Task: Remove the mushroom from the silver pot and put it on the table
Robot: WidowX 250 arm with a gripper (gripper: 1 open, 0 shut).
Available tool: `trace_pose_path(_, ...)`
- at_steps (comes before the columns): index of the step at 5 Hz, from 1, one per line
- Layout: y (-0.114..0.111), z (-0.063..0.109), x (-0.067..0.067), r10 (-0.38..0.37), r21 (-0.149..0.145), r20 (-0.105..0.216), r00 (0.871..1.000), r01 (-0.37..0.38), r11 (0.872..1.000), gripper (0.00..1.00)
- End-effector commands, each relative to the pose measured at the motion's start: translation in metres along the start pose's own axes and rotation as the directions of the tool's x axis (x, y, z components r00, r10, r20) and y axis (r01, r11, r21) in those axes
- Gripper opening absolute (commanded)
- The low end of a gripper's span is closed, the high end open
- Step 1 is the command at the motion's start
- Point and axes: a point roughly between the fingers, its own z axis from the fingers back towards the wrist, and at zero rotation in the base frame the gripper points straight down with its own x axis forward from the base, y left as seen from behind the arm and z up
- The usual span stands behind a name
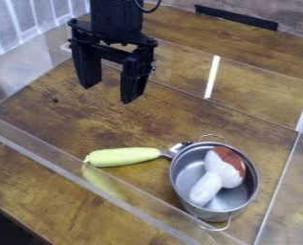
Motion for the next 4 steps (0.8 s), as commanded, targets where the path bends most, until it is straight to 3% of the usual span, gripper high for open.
trace_pose_path(1, -0.002, -0.013, -0.002, 0.001, -0.005, -0.035, 0.999, -0.002, 1.0, 1.0)
trace_pose_path(2, -0.023, -0.02, -0.002, -0.056, -0.011, -0.04, 0.998, 0.055, 0.998, 1.0)
trace_pose_path(4, -0.096, -0.034, 0.003, -0.209, -0.01, -0.001, 0.978, 0.209, 0.978, 1.0)
